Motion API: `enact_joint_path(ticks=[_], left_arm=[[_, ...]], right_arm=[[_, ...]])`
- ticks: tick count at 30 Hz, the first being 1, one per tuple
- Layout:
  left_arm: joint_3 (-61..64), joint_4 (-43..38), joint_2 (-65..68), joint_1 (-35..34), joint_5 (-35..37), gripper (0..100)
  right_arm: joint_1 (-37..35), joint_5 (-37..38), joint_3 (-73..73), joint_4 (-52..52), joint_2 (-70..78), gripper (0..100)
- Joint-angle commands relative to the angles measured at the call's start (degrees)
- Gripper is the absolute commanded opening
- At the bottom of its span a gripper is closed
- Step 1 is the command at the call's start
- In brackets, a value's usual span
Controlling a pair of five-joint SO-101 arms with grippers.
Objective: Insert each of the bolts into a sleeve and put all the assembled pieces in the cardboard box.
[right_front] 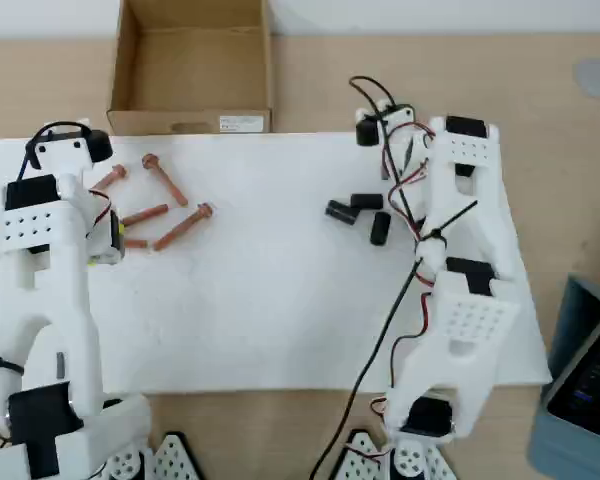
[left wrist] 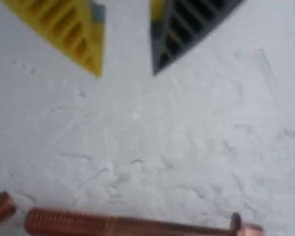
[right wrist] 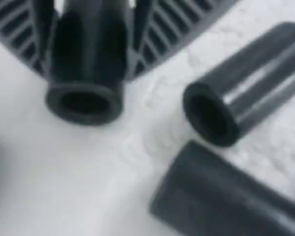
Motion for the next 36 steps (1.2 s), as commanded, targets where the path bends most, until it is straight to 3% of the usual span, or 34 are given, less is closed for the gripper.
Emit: enact_joint_path(ticks=[1,10,18,30,36], left_arm=[[-0.88,-0.26,-0.22,-0.18,-0.35,8],[-0.88,-0.09,-0.57,-0.35,-0.44,8],[-1.32,1.85,-0.66,-0.26,-0.53,7],[-1.67,1.85,-0.66,4.22,-0.53,7],[-10.46,6.77,-0.13,7.91,-0.53,7]], right_arm=[[-0.04,0.88,1.19,-0.18,-0.13,1.3],[-0.13,0.44,-1.71,3.69,-3.21,1.1],[-0.04,0.18,-2.07,9.67,-15.43,1.1],[0.13,-8.53,-1.80,19.96,-35.12,1.1],[0.22,-12.66,1.45,23.56,-44.26,1.1]])
